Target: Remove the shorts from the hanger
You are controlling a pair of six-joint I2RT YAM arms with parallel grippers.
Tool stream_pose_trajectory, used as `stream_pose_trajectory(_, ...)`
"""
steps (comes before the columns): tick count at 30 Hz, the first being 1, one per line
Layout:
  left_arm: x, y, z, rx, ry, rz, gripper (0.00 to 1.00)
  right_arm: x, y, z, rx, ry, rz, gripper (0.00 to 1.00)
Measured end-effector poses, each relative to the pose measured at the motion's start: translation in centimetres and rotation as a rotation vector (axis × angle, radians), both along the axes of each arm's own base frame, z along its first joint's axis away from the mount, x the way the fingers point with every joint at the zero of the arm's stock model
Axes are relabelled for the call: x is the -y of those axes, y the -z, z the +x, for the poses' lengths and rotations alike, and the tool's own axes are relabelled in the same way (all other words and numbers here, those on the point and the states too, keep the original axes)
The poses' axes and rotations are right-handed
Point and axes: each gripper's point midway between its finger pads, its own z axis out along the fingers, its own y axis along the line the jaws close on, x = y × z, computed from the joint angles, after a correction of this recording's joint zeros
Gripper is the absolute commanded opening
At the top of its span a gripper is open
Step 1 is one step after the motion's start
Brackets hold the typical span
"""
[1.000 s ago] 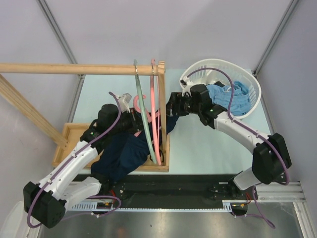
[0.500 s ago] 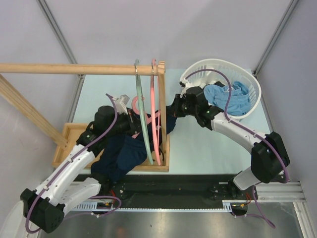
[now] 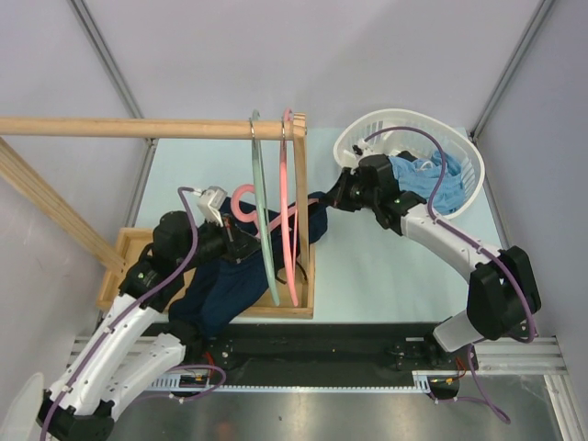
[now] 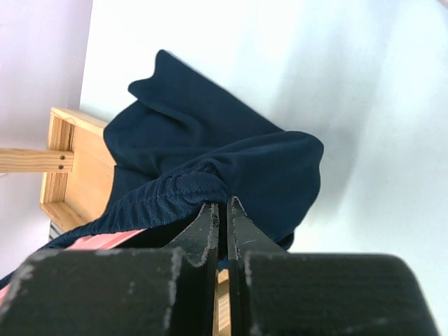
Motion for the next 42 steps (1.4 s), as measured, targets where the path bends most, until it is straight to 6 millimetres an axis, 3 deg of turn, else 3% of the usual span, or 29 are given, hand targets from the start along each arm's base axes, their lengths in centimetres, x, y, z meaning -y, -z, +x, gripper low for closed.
stream_pose_trajectory(15,-1.3,-0.4,-1.6,0.08,0.018,0.044,0.0,2.4,1.7,-0.3,-0.104,0.021,-0.018,0.0)
stream_pose_trajectory(24,-1.2,-1.1,-1.2,0.112,0.001,0.016,0.0,1.4,1.5,-1.2,-0.1,-0.036,-0.014,0.0)
stream_pose_trajectory(29,-2.0,-1.7,-0.2,0.174,-0.1,-0.054,0.0,0.1,1.5,-2.0,-0.089,-0.071,-0.018,0.0)
stream_pose_trajectory(35,-3.0,-3.9,2.3,0.248,-0.254,-0.159,0.0,-0.8,1.1,-2.6,-0.09,-0.09,0.0,0.0)
stream_pose_trajectory(42,-6.2,-4.0,6.0,0.293,-0.539,-0.247,0.01,-0.7,-0.3,-2.3,-0.061,-0.077,0.033,0.0)
